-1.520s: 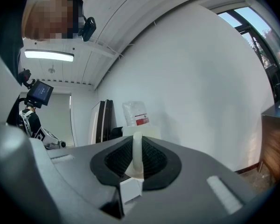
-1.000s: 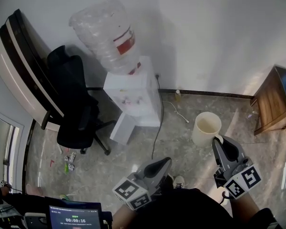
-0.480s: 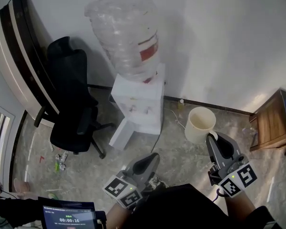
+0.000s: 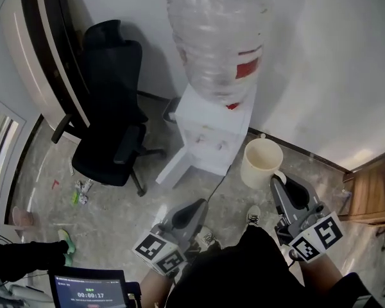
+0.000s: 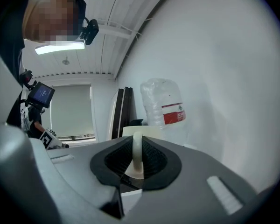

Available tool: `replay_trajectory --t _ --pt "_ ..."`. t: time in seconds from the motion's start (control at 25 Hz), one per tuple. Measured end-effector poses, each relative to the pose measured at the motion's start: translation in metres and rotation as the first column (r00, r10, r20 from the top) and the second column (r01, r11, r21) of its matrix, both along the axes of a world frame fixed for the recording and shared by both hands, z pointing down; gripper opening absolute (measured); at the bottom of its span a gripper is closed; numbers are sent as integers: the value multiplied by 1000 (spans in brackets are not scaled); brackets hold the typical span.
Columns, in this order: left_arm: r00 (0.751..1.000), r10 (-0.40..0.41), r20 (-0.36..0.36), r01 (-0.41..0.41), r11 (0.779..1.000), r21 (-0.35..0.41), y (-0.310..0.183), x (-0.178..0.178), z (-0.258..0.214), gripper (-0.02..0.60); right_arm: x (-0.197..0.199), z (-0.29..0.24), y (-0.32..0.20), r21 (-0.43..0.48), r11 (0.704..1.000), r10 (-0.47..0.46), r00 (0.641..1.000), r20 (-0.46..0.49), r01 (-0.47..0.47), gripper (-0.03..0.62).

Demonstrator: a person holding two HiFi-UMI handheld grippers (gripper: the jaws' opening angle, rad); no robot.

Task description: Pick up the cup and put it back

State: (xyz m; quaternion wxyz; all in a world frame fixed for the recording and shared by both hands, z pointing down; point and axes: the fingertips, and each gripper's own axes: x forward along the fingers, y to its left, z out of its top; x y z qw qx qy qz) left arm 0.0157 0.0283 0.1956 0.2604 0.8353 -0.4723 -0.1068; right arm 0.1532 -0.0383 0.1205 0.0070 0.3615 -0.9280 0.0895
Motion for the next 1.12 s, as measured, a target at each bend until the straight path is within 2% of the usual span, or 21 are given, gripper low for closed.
replay_trajectory --t 0.16,0.28,0.52,0.72,0.92,1.12 --pt "998 -65 -5 65 998 -7 -9 -6 4 3 -22 2 -14 2 995 -101 995 4 101 44" --pt "989 -145 7 145 989 -2 -22 -4 2 4 -33 7 -31 3 978 -209 978 13 209 44" --pt "956 -291 18 291 957 11 -54 6 -7 3 -44 12 -62 10 911 -411 911 1 411 44" --pt "916 -401 12 401 915 -34 -80 21 6 3 -42 33 -90 -36 839 -543 839 -9 543 44" --pt "875 -484 11 483 871 -95 -98 38 36 5 -40 69 -118 -79 777 -625 780 12 624 44" --pt "871 -491 30 489 858 -159 -95 43 44 3 -51 83 -120 -94 751 -655 755 27 654 44"
